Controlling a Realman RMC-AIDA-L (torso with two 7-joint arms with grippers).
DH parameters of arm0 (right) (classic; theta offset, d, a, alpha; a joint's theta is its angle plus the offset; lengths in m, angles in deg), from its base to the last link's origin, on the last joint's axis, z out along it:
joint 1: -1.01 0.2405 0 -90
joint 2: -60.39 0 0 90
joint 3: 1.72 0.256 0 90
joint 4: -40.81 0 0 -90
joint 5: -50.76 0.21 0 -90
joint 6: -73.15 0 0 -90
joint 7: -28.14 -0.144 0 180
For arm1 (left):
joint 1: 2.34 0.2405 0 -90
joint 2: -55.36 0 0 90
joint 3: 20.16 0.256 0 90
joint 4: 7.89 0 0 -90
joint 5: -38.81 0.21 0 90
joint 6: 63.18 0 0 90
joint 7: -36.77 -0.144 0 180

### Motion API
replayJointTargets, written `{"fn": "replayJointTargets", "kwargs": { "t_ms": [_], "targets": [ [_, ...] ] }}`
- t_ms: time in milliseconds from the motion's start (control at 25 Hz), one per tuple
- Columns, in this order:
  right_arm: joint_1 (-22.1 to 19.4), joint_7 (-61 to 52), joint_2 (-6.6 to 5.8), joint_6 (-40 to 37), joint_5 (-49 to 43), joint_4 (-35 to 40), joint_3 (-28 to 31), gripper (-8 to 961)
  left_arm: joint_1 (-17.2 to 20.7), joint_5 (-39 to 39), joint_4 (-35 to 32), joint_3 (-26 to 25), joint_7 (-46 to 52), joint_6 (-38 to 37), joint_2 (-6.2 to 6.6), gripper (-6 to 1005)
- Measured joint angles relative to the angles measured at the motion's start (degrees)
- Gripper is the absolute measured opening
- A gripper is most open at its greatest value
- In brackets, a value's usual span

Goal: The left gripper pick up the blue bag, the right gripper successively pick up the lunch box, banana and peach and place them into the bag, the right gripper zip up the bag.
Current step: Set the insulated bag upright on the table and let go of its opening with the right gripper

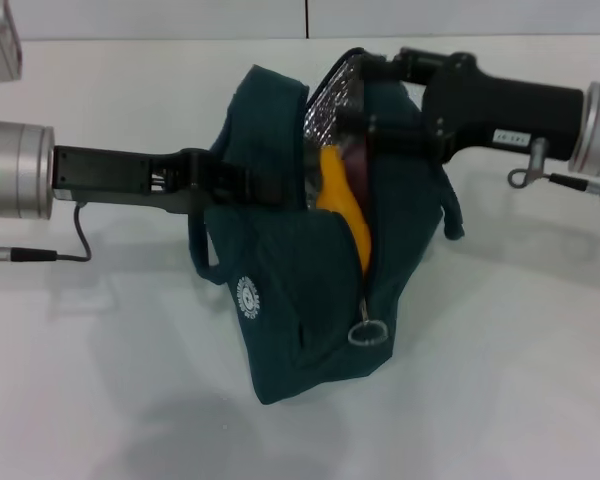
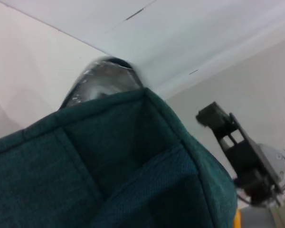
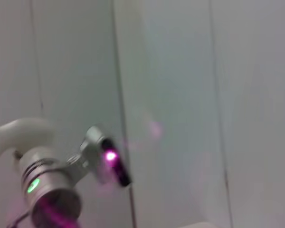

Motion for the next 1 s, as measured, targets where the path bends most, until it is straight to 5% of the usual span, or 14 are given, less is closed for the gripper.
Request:
{"fn": "replayJointTargets", "kwargs": {
  "t_ms": [400,1000],
  "targets": [
    [-1.63,-5.4,-0.17,2.24,-0.31,-2.18,5.33,703,0.04,0.01,2.12,0.0,-1.62,0.61,0.33,32],
    [-2.5,-9.03,0.04,5.68,-1.15,-3.74,4.46,699,-0.03,0.01,2.22,0.0,-2.37,0.61,0.3,32]
  ]
}}
